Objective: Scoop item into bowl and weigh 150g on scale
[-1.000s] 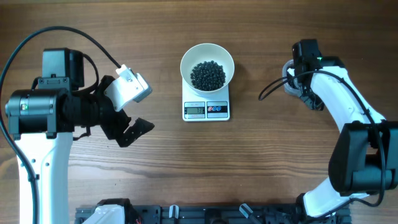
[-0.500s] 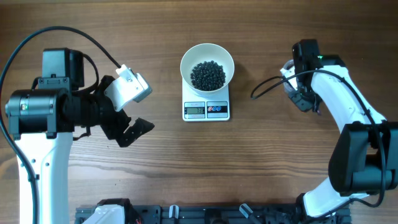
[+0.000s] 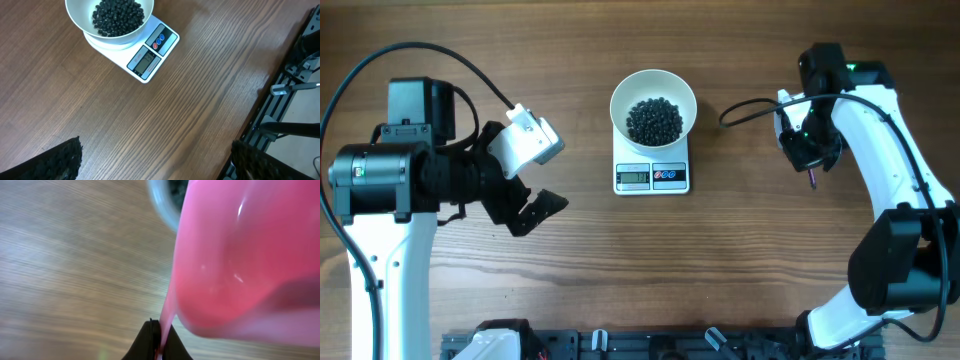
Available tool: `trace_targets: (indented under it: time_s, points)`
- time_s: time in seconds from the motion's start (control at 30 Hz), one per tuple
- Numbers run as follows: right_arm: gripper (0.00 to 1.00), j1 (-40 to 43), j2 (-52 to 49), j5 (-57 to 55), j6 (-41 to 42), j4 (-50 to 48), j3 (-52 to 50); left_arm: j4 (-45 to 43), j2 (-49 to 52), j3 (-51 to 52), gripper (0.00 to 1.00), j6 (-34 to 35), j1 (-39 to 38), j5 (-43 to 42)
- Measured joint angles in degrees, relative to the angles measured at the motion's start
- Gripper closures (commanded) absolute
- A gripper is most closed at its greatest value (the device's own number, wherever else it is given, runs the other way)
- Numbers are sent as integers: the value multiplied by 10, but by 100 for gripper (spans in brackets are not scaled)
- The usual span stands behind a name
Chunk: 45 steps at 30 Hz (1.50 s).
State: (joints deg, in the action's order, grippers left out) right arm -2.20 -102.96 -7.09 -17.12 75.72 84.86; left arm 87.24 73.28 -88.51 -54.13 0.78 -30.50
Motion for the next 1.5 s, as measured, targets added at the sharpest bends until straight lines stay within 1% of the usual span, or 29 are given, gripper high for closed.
trace_targets:
  time_s: [0.2,0.3,0.43,0.57,0.67,0.73,0.83,0.93,0.97,1.1,1.2,1.27,1.4,1.5]
  points:
    - [96,17,0,124,28,49,1,0,0,0,0,0,0,0]
    - [96,29,0,202,22,103,1,0,0,0,0,0,0,0]
    - [96,30,0,279,15,163,1,0,0,0,0,0,0,0]
    - [95,30,4,340,19,161,1,0,0,0,0,0,0,0]
    - [95,30,36,375,32,151,0,0,0,0,0,0,0,0]
    - [96,30,79,381,56,150,0,0,0,0,0,0,0,0]
    - [96,30,176,372,115,150,0,0,0,0,0,0,0,0]
    - [96,30,292,344,205,150,2,0,0,0,0,0,0,0]
    - [96,30,367,325,265,139,2,0,0,0,0,0,0,0]
    - [96,30,470,310,349,113,-14,0,0,0,0,0,0,0]
    - [96,30,546,306,402,97,-71,0,0,0,0,0,0,0]
    - [96,30,584,306,427,67,-139,0,0,0,0,0,0,0]
    - [96,30,597,328,443,2,-275,0,-1,0,0,0,0,0]
    - [96,30,592,396,428,-100,-374,0,-1,0,0,0,0,0]
